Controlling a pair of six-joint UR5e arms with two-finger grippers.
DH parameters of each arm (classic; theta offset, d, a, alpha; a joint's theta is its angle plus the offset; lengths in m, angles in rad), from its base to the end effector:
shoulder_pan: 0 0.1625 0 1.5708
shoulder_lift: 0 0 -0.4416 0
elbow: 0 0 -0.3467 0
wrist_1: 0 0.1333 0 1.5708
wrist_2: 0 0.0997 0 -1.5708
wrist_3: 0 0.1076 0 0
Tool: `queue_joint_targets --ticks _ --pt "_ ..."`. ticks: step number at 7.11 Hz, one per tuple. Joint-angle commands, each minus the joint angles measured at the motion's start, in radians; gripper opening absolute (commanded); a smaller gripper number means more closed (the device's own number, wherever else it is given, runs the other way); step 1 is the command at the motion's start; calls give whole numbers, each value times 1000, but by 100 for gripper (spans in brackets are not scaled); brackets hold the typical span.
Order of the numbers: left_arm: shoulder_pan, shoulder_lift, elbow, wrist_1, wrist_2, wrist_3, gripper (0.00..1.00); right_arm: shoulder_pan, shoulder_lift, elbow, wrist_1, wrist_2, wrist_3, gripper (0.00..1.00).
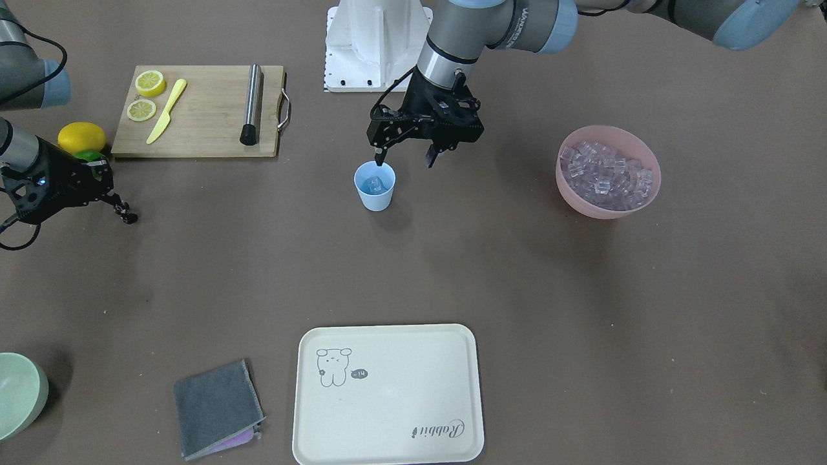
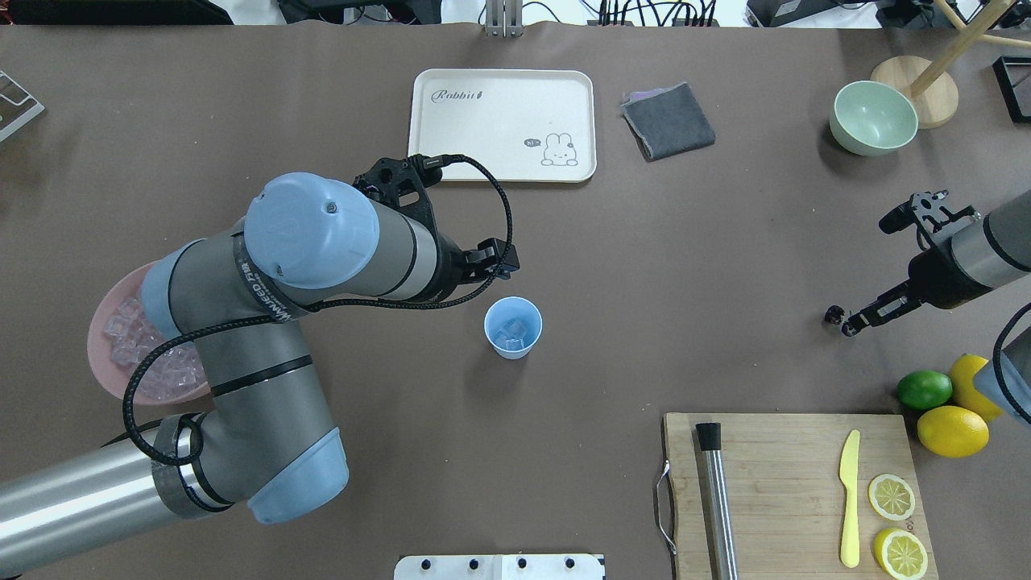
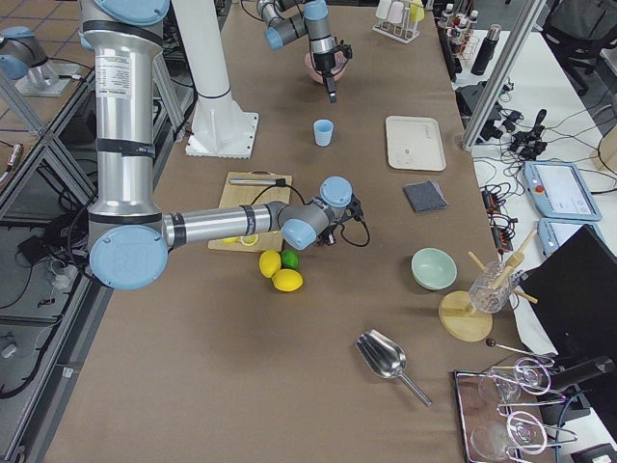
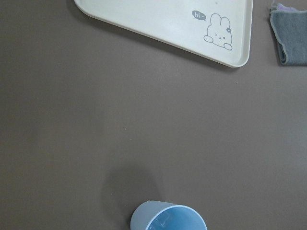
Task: Put ice and cherries in cup
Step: 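Lower the right gripper onto the dark red cherries while the left gripper withdraws, then carry the cherries with the right gripper over the blue cup and release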
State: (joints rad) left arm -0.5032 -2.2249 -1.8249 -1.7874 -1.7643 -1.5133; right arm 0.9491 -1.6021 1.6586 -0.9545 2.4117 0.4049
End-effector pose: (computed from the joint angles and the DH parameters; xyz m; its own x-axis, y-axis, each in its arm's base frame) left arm 0.4890 -0.3977 0.1952 0.3957 -0.1535 -0.9055 0.2990 0.9538 -0.0310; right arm -0.2218 -0.4008 0.5783 0.4290 -0.4535 0.7812 0.3117 0.8860 0.3432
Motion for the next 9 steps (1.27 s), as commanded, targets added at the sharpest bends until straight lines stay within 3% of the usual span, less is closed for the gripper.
queue_joint_targets --ticks 1,2,4,5,7,9 --pt "0 1 1 -1 0 -1 97 26 11 42 -10 44 6 0" --pt "-11 4 -7 -1 -1 2 97 36 54 85 -16 50 113 0" --pt "-46 124 -110 -3 -11 119 95 -28 233 104 -21 27 369 0" --pt "-81 172 -117 -3 -23 192 95 -89 311 105 -20 -41 472 0" --pt "-200 316 -161 -10 -169 333 96 -232 501 119 -79 -188 685 0" --pt "-286 375 -148 -13 -193 482 96 -350 583 150 -157 -334 733 0"
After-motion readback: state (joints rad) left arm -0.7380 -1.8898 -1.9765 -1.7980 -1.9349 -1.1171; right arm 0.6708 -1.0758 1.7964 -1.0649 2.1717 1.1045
